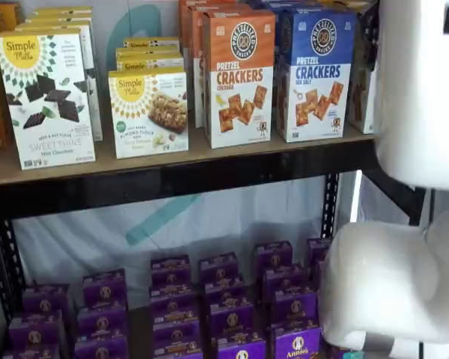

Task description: Retrieve the yellow and white box located on the top shelf, the sixth one from the left

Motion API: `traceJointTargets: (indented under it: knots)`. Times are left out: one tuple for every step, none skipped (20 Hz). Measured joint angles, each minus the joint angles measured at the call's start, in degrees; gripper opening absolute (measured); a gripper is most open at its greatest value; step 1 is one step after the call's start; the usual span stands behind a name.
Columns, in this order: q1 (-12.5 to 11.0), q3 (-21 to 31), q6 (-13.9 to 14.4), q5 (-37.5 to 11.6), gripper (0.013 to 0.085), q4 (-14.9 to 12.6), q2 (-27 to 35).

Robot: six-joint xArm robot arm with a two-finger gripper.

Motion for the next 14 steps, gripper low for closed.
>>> traceJointTargets:
  knots:
    - [-0.7,-0.5,-0.7,-0.3,0.0850,0.3,0.7]
    - [-1.3,-0.9,-1.2,-0.6,0.0850,0.5,1.1]
    - [-2.2,-1.6,-2.0,-0.9,0.0850,1.0,2.0]
    - [-3.2,-2.3,-2.9,-1.0,0.0850,1.6,2.9]
    - [-4.2,-3.1,-3.8,-1.1,0.0850,2.2,3.7]
    - [-5.3,-4.0,-4.8,-1.3,0.0850,2.9,4.7]
    - [-6.3,-4.7,-5.8,-1.6,0.0850,3.6,5.6]
    - [-6.8,-5.0,-6.3,-1.7,0.0850,4.0,5.9]
    - [-7.4,-5.6,-6.8,-1.7,0.0850,4.4,6.5]
    - [-8.0,-6.1,-7.3,-1.6,0.0850,4.8,7.1]
    - [-8.4,-6.7,-7.8,-1.5,0.0850,5.0,7.7]
    - [-8.7,-7.1,-8.1,-1.4,0.0850,5.1,8.2]
    - [-9.0,-7.5,-8.4,-1.4,0.0850,5.1,8.6]
    - [-9.2,-7.9,-8.6,-1.5,0.0850,5.2,9.0]
